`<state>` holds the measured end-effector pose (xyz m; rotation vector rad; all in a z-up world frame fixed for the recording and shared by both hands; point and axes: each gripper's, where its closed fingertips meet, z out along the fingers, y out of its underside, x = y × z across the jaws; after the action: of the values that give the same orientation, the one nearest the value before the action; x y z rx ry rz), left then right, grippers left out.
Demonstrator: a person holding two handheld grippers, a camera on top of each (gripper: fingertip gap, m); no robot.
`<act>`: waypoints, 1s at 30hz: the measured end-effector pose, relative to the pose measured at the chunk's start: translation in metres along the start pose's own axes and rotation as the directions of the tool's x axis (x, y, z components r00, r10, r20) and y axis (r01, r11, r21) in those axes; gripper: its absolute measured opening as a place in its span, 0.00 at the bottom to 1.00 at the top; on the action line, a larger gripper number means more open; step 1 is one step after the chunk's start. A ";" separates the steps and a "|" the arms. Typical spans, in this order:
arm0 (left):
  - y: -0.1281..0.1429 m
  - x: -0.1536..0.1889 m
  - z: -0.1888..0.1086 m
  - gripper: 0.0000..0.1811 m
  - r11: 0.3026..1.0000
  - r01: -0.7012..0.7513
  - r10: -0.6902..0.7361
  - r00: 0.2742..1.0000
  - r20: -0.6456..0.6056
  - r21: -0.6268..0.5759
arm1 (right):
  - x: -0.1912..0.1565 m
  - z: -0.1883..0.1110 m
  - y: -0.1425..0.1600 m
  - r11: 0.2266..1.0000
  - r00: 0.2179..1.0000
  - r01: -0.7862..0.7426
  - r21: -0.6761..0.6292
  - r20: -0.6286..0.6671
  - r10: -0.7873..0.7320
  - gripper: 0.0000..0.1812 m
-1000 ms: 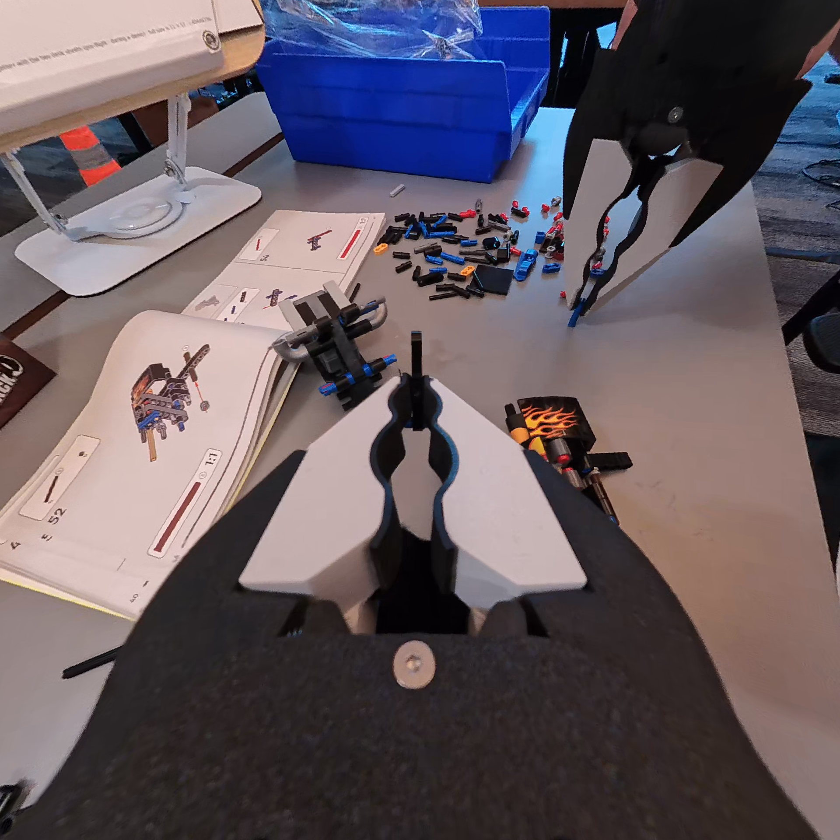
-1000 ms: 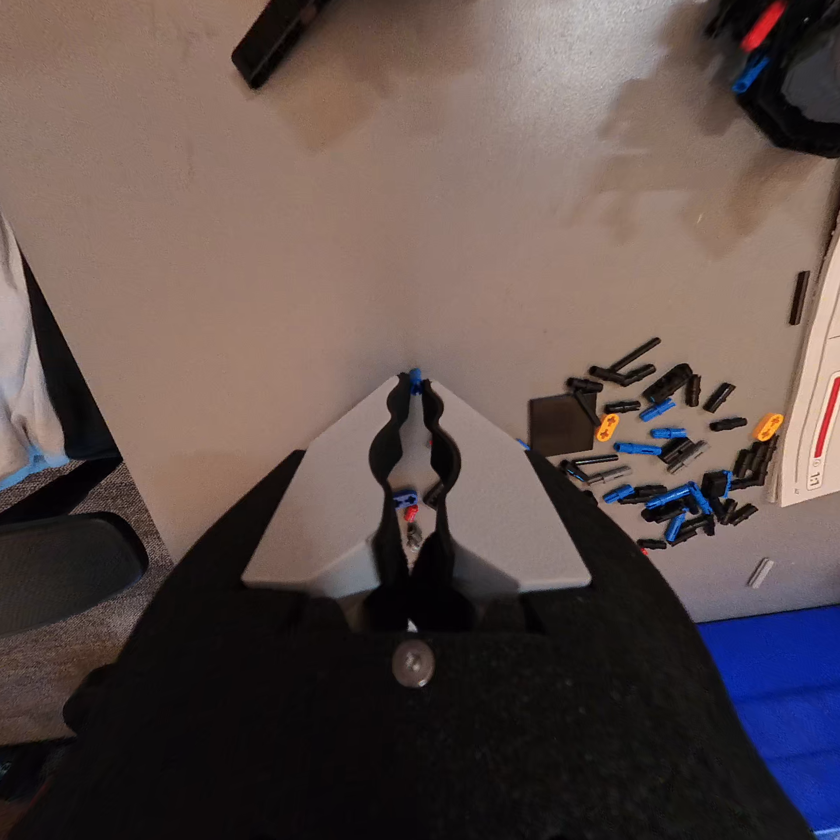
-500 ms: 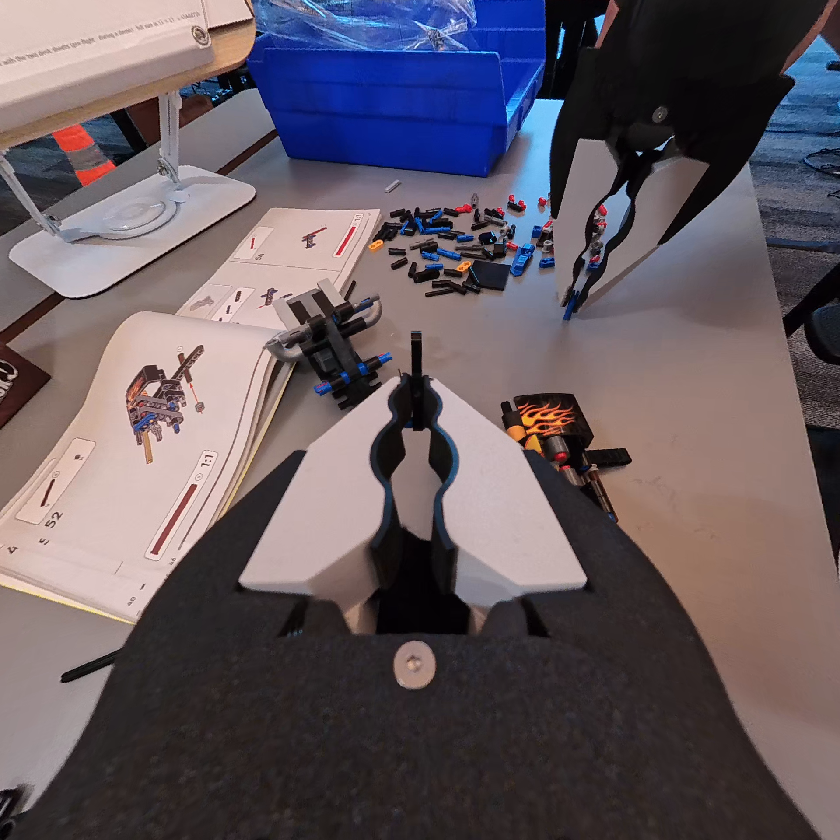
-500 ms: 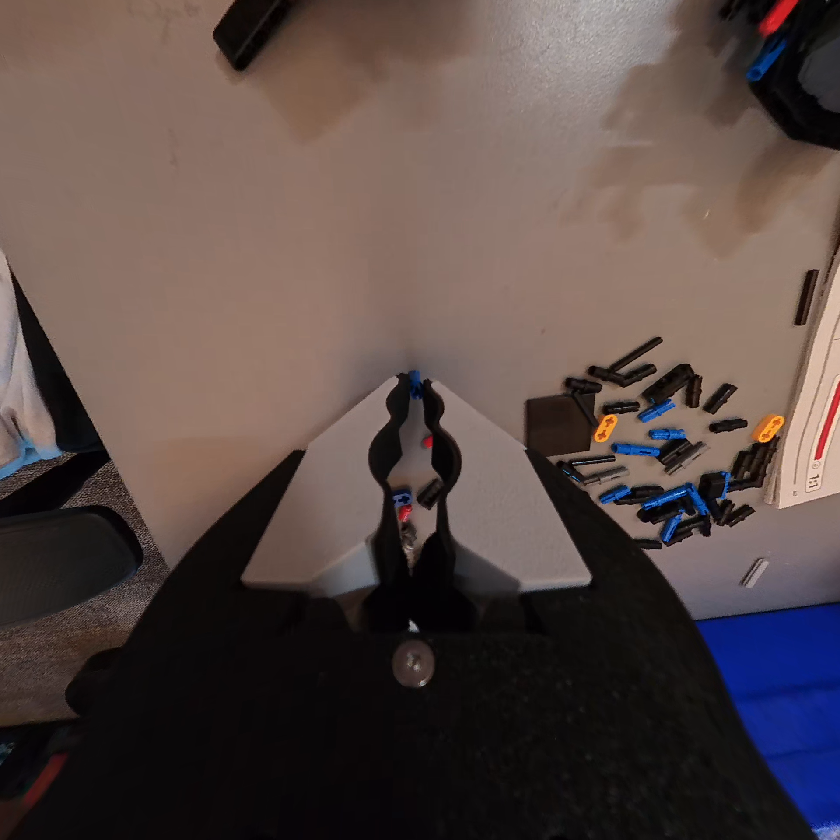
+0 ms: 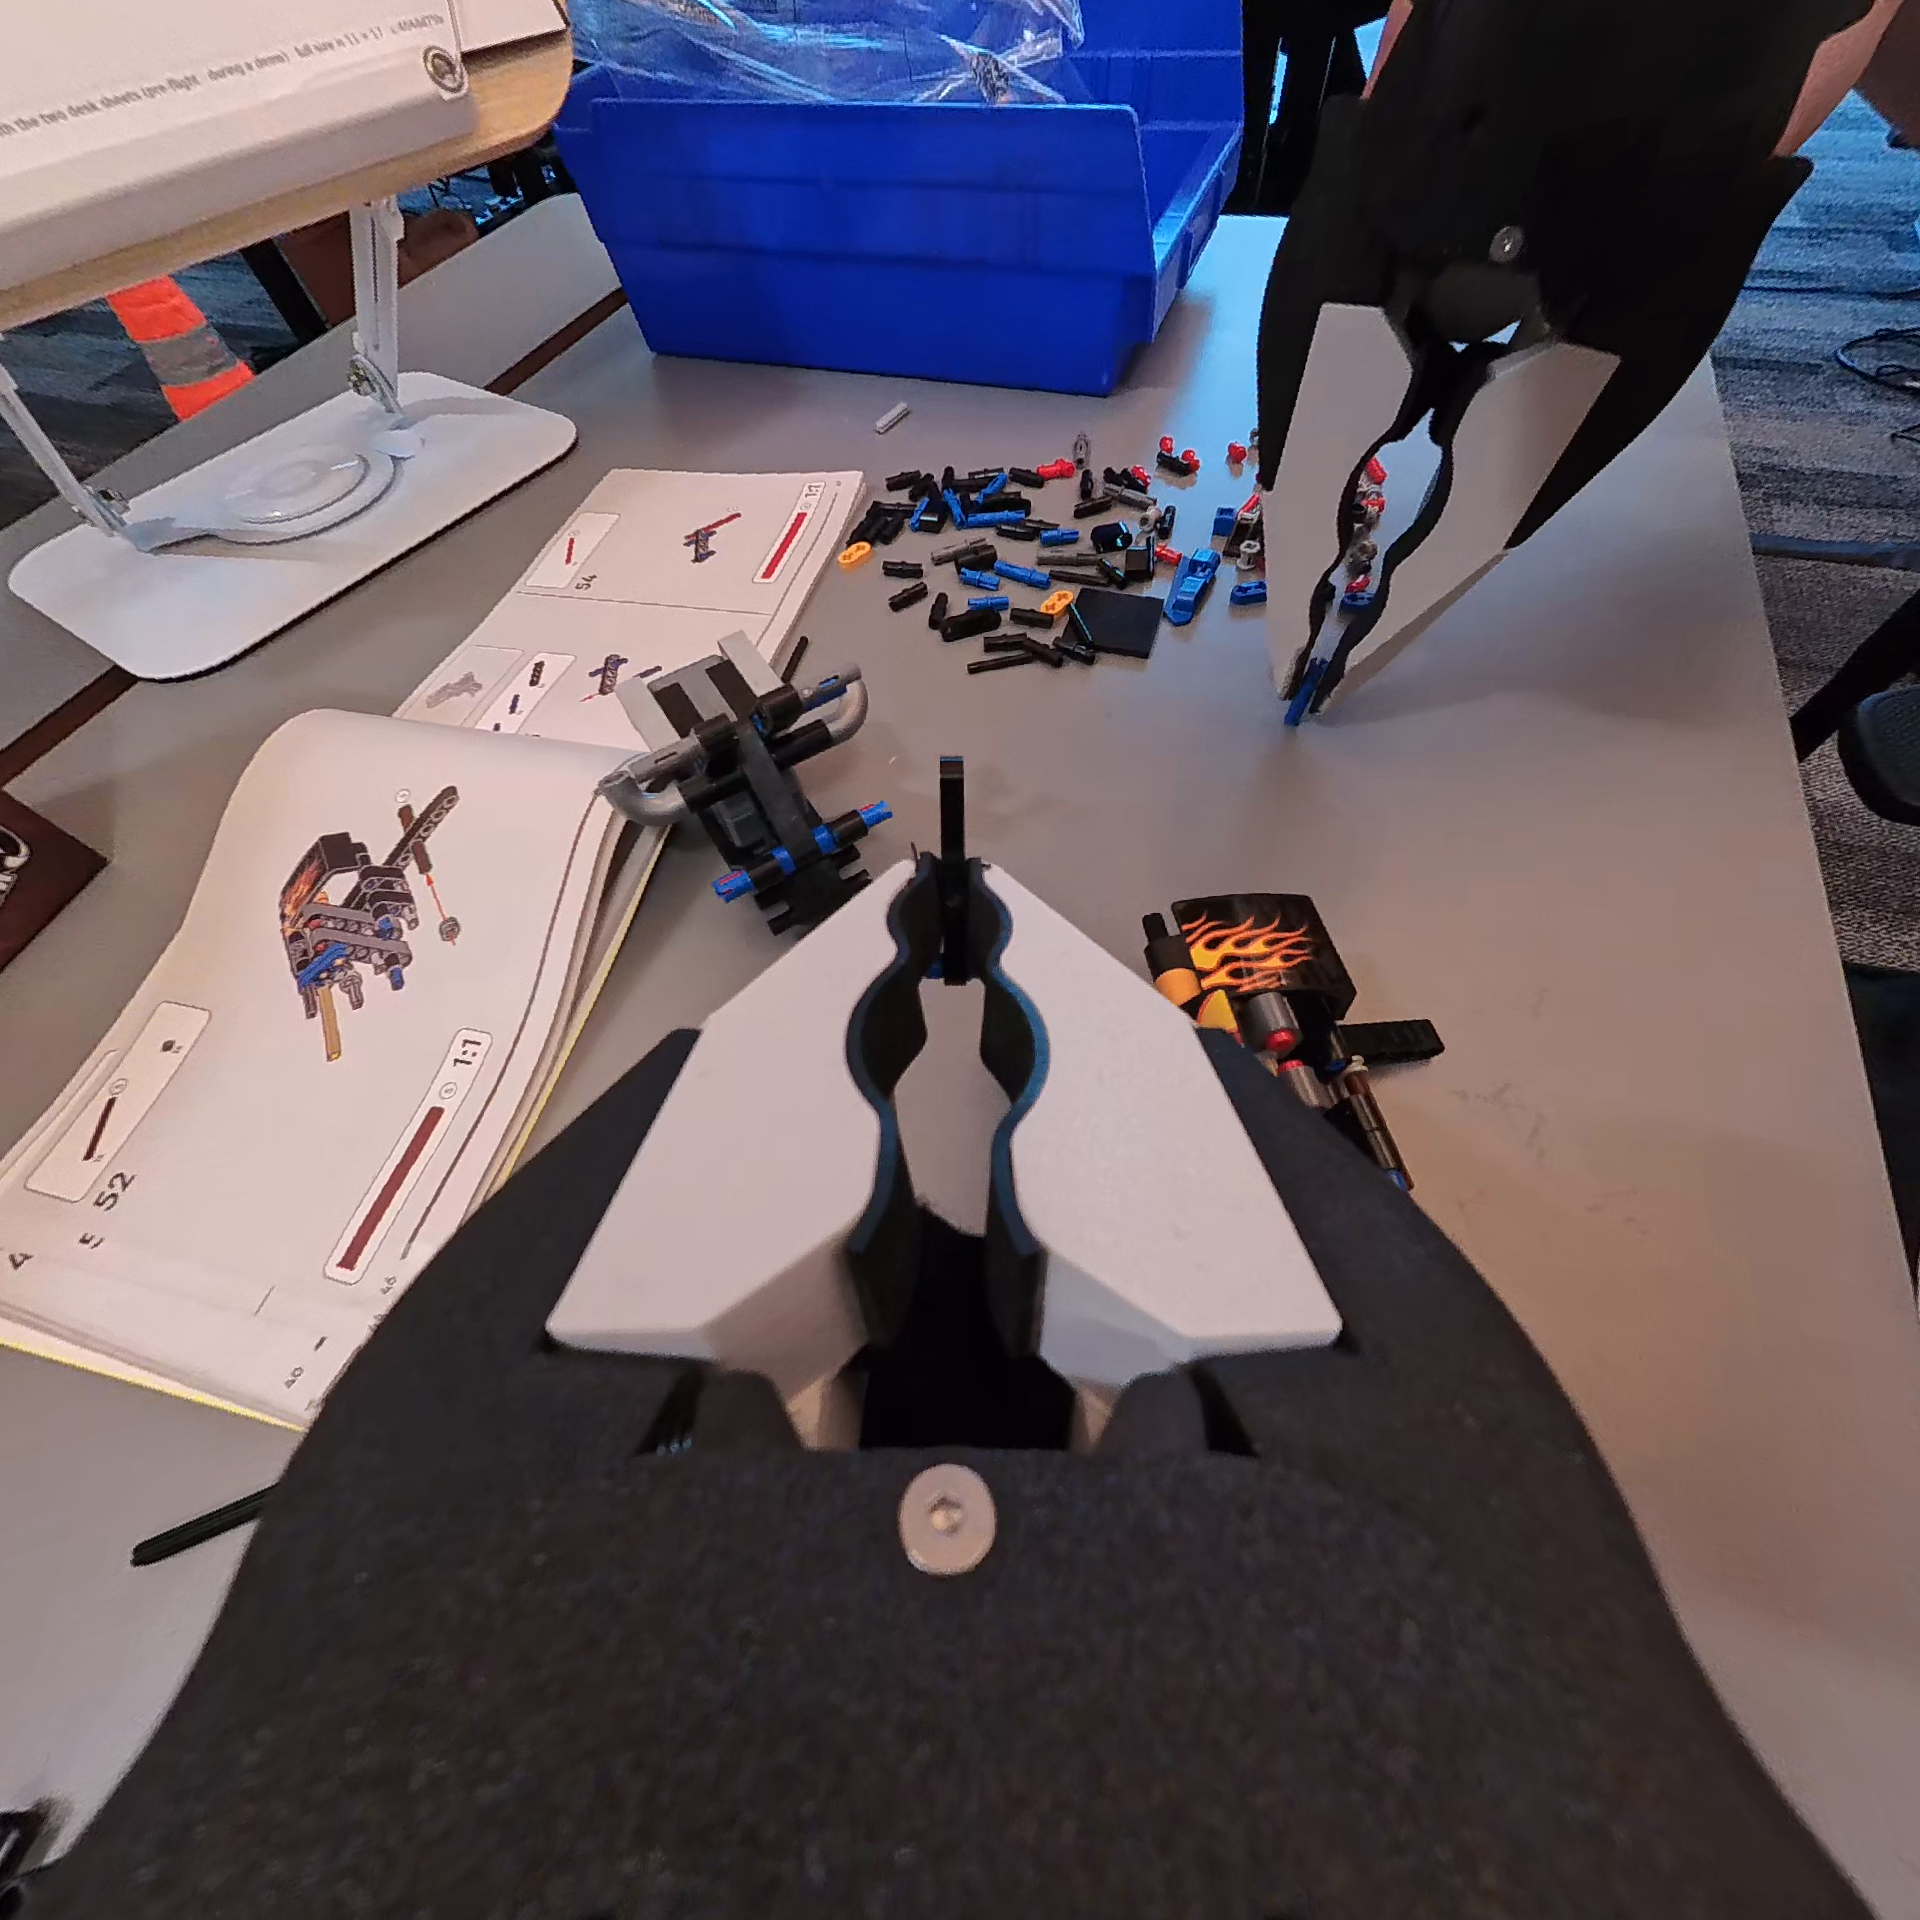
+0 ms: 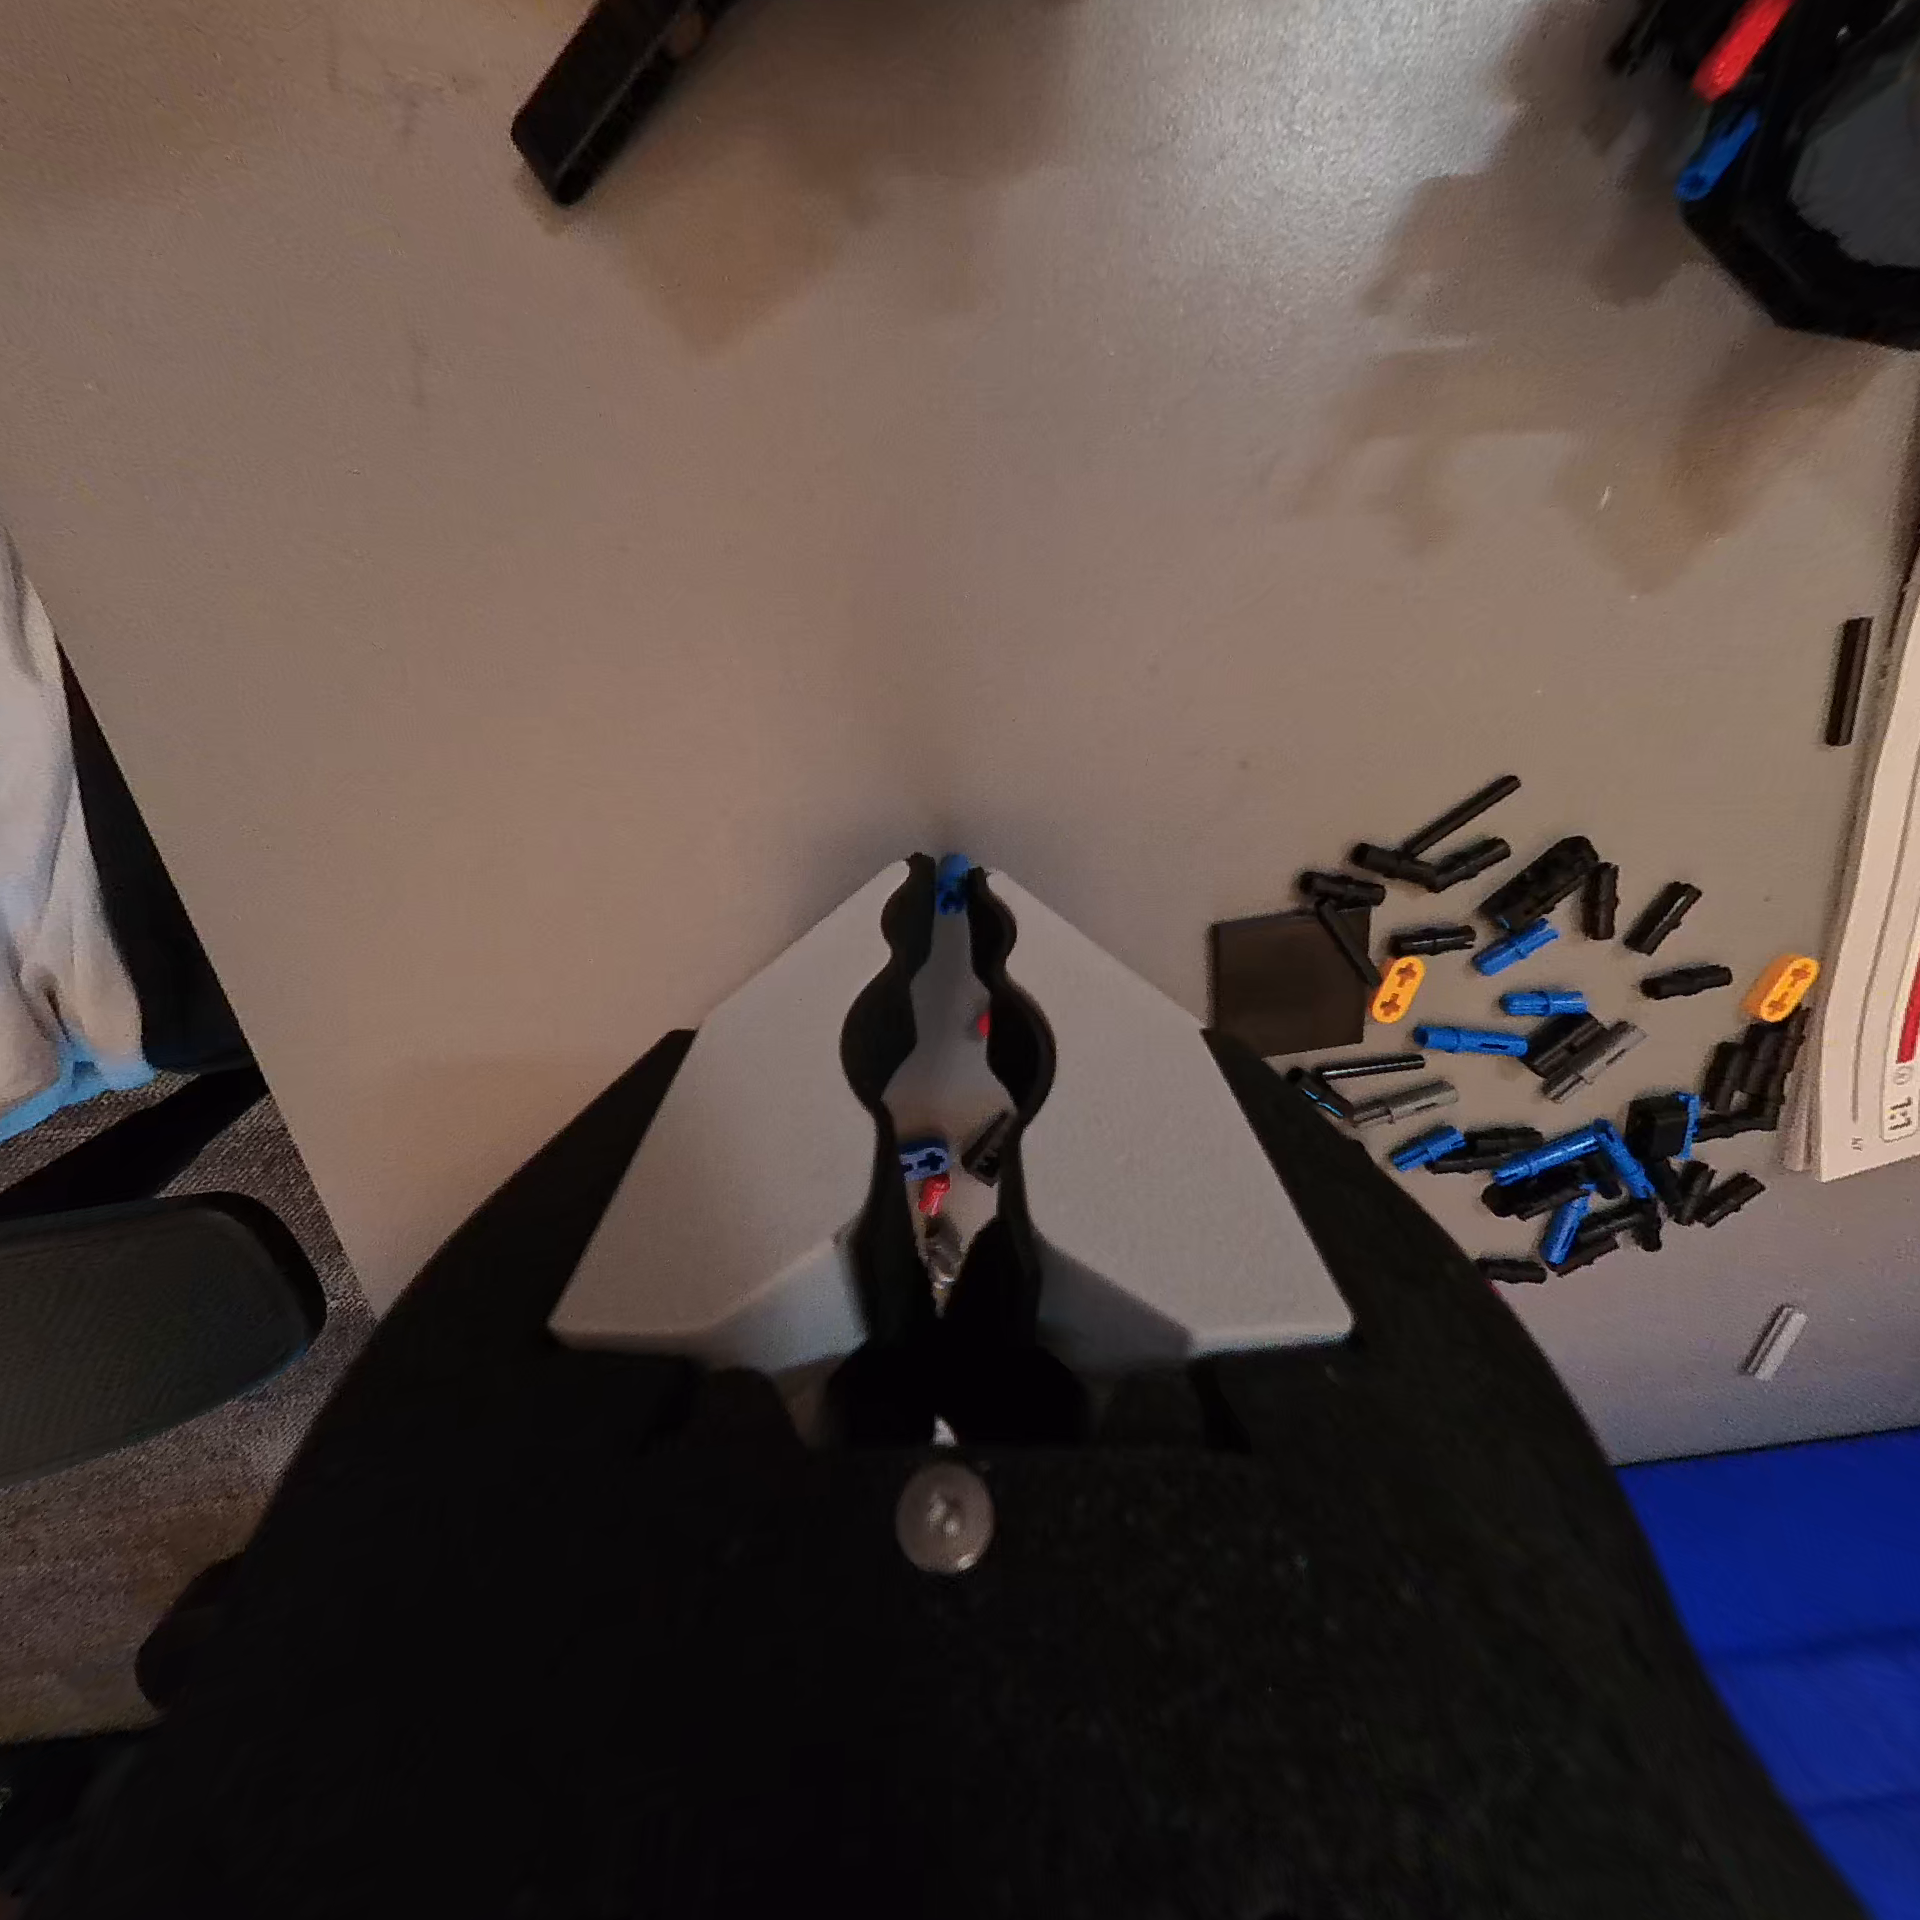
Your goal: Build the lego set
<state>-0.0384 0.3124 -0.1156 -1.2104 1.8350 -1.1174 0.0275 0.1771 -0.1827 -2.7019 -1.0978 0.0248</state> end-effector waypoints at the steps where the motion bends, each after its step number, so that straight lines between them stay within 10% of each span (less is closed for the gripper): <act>1: 0.000 0.000 0.000 0.01 1.000 0.000 0.000 1.000 0.000 0.000 | 0.000 0.000 0.001 1.000 1.000 -0.001 0.002 0.001 0.001 0.03; 30: 0.003 0.002 0.002 0.01 1.000 -0.005 0.005 1.000 -0.010 -0.011 | 0.002 0.000 0.000 0.994 0.998 0.028 0.110 -0.051 -0.023 0.03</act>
<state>-0.0384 0.3100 -0.1194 -1.2078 1.8535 -1.1133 0.0291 0.1789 -0.1826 -2.5766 -1.0838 0.0141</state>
